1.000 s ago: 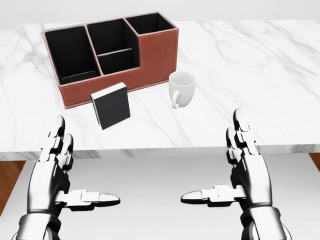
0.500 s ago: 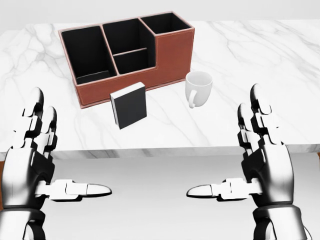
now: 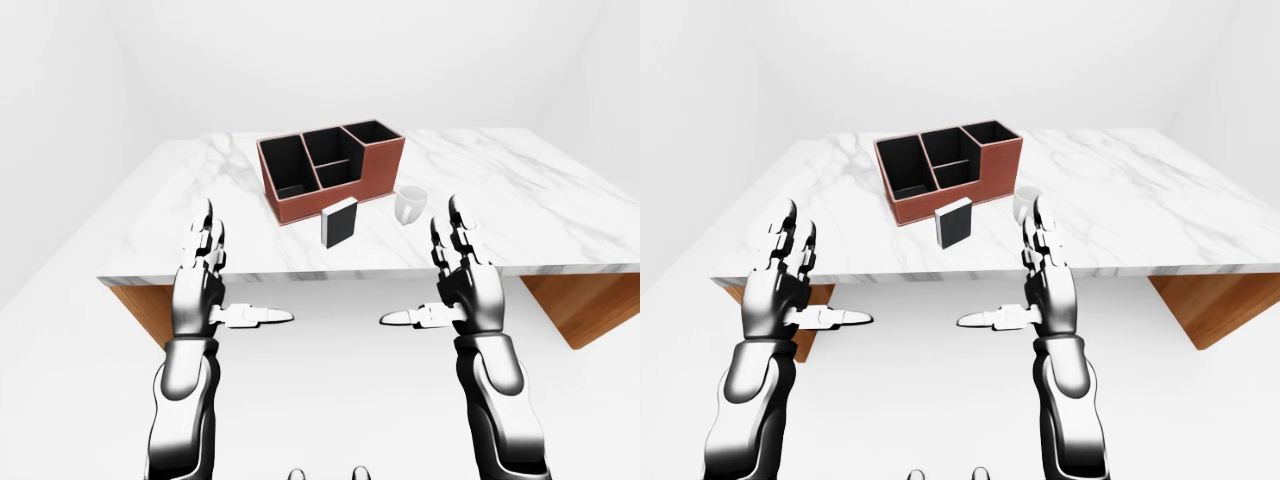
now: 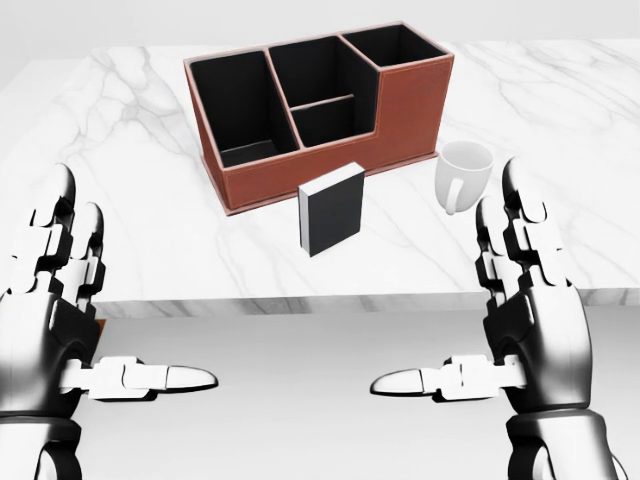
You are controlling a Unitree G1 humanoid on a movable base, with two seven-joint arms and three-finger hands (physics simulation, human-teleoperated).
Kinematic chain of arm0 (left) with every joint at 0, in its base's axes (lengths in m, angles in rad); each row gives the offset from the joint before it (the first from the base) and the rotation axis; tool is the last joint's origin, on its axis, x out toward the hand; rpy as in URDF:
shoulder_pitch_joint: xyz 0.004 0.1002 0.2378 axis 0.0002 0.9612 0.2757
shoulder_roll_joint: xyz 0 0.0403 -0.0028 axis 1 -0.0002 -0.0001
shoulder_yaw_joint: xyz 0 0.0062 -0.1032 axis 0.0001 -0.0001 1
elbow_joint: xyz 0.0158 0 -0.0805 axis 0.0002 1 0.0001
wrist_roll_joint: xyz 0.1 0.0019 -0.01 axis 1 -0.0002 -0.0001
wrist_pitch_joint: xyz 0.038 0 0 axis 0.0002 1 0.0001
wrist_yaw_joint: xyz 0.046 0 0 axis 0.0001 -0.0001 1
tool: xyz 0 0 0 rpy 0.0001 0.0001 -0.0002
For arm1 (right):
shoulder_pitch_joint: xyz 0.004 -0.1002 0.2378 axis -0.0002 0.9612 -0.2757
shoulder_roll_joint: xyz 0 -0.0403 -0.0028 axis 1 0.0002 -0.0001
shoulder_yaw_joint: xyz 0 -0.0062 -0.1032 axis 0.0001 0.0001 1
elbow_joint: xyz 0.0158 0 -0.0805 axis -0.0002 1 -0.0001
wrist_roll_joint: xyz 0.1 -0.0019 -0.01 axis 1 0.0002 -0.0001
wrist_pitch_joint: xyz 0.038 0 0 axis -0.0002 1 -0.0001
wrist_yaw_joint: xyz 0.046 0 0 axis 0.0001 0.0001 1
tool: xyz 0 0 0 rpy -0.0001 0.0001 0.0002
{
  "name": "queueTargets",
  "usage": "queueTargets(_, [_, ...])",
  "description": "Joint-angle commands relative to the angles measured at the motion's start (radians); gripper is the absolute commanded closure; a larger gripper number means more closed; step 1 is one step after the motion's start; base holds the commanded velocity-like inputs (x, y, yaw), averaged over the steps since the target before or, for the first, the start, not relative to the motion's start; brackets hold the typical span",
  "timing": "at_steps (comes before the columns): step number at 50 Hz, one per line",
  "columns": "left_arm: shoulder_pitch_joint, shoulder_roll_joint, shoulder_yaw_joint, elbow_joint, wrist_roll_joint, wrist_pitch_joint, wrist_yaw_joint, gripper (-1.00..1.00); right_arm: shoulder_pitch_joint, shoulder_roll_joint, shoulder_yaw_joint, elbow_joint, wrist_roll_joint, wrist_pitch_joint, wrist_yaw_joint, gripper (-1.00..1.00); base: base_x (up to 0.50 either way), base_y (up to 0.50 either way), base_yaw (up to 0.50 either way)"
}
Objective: Pick up the book and place it in the front compartment of the caddy.
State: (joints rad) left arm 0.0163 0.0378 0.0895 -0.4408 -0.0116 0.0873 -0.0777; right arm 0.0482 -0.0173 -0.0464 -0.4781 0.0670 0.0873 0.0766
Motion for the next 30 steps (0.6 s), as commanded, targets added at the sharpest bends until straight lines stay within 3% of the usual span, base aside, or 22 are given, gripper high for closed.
queueTargets(1, [0.0,-0.002,0.0,-0.006,-0.001,0.0,-0.003,-1.0,-0.002,-0.001,0.009,-0.012,-0.033,0.0,-0.005,-1.0,0.0,0.0,0.0])
queueTargets(14, [-0.003,-0.001,0.003,-0.015,-0.004,0.0,-0.003,-1.0,0.001,-0.001,0.003,-0.033,-0.003,0.0,0.016,-1.0,0.0,0.0,0.0])
queueTargets(30, [-0.003,0.0,0.004,-0.03,-0.006,0.0,-0.006,-1.0,0.019,0.002,0.015,-0.066,0.004,0.0,0.023,-1.0,0.48,0.0,0.0])
